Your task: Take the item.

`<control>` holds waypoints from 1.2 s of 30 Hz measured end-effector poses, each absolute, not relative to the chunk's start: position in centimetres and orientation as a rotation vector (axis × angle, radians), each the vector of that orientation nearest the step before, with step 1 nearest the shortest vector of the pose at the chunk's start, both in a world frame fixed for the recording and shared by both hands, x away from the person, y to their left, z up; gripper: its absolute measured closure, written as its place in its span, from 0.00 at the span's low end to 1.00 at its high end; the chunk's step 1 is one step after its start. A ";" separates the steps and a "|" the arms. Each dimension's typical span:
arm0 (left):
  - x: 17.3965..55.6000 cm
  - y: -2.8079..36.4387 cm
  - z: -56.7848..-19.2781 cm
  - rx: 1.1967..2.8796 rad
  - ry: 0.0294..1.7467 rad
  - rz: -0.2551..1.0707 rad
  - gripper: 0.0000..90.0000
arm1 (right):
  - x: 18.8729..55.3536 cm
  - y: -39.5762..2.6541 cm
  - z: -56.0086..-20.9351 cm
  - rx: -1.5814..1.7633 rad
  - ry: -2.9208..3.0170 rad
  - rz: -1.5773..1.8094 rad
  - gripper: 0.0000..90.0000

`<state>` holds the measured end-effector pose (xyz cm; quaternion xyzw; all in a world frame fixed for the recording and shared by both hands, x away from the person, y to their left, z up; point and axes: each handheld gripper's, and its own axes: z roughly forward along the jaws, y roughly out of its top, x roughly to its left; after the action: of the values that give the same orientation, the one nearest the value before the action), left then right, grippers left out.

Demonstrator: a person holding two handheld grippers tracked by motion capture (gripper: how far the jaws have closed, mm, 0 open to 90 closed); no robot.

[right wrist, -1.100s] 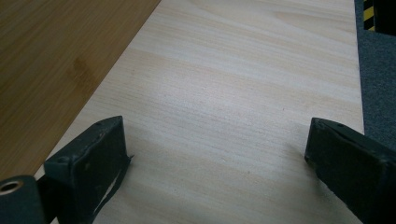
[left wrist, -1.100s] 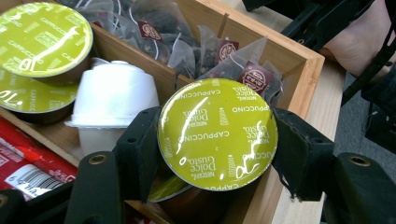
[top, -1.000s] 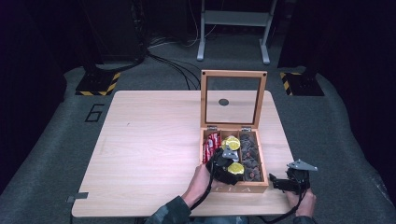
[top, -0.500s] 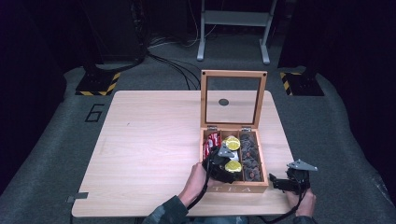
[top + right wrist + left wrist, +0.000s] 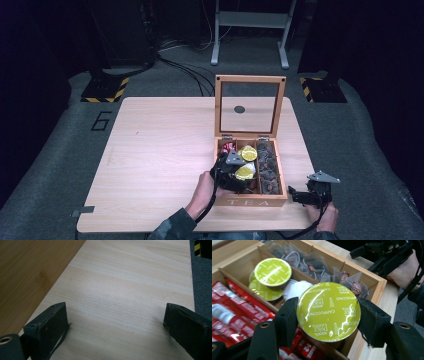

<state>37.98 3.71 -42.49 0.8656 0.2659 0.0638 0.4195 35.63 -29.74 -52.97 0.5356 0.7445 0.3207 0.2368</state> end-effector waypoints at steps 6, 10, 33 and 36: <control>38.3 5.1 -42.0 2.146 0.700 0.184 0.42 | 35.6 -29.7 -53.0 1.470 2.040 0.880 0.06; 38.5 6.0 -41.8 2.133 0.720 0.194 0.42 | 35.7 -29.8 -53.0 1.465 2.041 0.880 0.06; 40.3 11.0 -41.1 2.045 0.861 0.275 0.42 | 35.7 -29.7 -53.0 1.466 2.040 0.880 0.06; 40.5 11.7 -41.0 2.041 0.873 0.288 0.42 | 35.7 -29.7 -53.0 1.467 2.040 0.880 0.06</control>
<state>40.50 11.69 -41.01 0.8205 0.3508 0.1159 0.4363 35.65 -29.74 -52.97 0.5354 0.7443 0.3210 0.2375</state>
